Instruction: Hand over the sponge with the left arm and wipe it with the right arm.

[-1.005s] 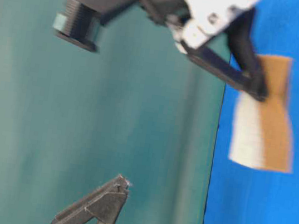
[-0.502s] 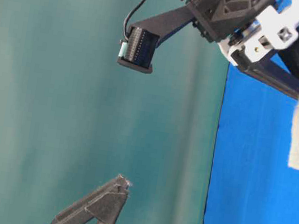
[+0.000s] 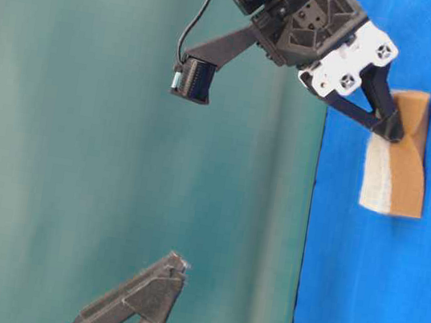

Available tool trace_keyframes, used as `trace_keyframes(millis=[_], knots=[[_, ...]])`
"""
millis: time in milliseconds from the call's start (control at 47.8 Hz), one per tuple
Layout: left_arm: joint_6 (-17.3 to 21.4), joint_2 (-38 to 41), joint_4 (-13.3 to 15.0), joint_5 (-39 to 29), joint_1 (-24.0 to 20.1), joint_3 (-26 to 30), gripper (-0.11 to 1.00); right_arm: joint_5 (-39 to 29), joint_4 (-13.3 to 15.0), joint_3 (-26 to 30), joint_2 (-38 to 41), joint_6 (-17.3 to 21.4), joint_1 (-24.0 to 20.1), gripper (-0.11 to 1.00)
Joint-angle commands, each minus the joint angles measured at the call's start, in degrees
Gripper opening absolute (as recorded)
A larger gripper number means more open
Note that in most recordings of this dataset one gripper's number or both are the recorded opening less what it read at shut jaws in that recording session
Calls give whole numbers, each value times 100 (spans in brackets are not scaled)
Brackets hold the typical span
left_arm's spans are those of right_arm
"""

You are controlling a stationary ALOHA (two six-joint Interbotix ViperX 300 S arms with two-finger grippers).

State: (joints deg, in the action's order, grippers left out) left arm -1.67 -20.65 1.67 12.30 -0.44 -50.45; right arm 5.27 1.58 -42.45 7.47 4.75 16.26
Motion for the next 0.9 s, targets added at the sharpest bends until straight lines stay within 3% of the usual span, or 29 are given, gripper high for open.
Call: trace_keyframes(millis=[0, 398, 523, 670, 879], knots=[[9, -44, -18, 62, 9, 70, 77, 44, 9, 97, -79, 26, -53, 20], [9, -44, -18, 70, 9, 79, 77, -9, -369, 229, 0, 387, -1775, 20], [9, -44, -18, 79, 9, 79, 77, -53, -387, 308, 0, 510, -2136, 20], [9, -44, -9, 97, 9, 88, 77, -88, -369, 325, 0, 536, -2162, 20], [9, -44, -18, 88, 9, 70, 77, -167, -237, 272, -35, 431, -1556, 20]])
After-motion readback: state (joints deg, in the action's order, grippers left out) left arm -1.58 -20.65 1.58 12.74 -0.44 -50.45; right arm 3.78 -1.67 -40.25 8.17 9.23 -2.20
